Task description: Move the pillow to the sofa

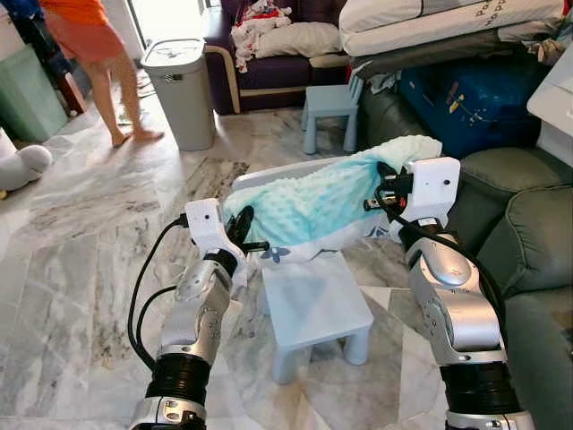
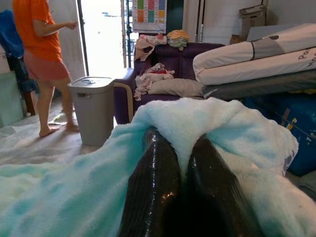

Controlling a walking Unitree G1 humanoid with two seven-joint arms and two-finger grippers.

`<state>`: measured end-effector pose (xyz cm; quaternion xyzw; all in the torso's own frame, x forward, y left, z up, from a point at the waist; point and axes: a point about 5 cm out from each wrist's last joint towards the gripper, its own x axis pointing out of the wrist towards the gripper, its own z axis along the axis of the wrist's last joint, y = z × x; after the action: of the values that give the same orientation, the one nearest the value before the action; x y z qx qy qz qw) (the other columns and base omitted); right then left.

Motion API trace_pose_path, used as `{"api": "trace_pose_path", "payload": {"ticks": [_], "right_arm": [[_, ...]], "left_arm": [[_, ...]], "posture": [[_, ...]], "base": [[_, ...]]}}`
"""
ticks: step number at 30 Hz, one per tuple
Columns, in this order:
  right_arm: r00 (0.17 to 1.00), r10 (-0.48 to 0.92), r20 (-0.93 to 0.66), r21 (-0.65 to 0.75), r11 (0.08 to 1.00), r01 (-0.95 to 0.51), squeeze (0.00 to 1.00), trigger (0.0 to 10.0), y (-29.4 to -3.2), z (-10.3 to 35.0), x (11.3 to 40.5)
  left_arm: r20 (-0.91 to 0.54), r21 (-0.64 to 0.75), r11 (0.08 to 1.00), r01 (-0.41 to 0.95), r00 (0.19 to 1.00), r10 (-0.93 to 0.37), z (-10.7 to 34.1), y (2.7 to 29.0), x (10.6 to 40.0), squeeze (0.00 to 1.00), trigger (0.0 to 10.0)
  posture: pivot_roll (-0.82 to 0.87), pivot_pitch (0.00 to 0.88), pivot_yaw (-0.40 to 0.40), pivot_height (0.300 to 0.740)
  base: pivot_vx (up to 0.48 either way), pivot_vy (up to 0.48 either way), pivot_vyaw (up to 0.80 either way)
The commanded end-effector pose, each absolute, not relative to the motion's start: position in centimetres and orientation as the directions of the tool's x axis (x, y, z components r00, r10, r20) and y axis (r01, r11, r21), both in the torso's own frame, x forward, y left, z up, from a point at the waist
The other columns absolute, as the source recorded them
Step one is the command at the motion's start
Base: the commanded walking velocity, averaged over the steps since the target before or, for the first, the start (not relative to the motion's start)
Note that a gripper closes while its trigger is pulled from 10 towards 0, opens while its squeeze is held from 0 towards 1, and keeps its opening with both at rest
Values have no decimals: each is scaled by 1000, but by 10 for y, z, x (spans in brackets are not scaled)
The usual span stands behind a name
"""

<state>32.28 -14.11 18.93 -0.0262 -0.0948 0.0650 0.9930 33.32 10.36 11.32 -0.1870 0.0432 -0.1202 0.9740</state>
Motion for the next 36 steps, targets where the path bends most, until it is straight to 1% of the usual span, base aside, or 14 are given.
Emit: {"api": "trace_pose_path", "payload": {"ticks": [1, 5, 10, 21, 36], "right_arm": [[966, 130, 224, -72, 991, -116, 0, 10000, -142, 198, 322], [965, 132, 228, -79, 990, -117, 0, 10000, -143, 200, 323], [965, 134, 226, -72, 990, -121, 0, 10000, -144, 198, 324], [960, 142, 241, -86, 989, -124, 0, 10000, -145, 201, 322], [960, 129, 249, -92, 990, -109, 0, 10000, -150, 204, 322]], "left_arm": [[-35, -365, 899, 240, 962, -271, 115, 99, 335, 0, 10000], [-34, -367, 893, 261, 955, -294, 116, 95, 338, 0, 10000], [-53, -366, 895, 254, 955, -293, 114, 93, 339, 0, 10000], [-55, -370, 893, 257, 953, -297, 113, 89, 341, 0, 10000], [-59, -377, 888, 263, 950, -306, 112, 84, 342, 0, 10000]], "posture": [[-239, 0, 97, 740], [-247, 0, 96, 740], [-254, 0, 97, 740], [-268, 0, 97, 740], [-284, 0, 99, 740]], "base": [[0, 0, -788], [0, 0, -788], [0, 0, -757], [0, 0, 0], [-331, 0, 0]]}}
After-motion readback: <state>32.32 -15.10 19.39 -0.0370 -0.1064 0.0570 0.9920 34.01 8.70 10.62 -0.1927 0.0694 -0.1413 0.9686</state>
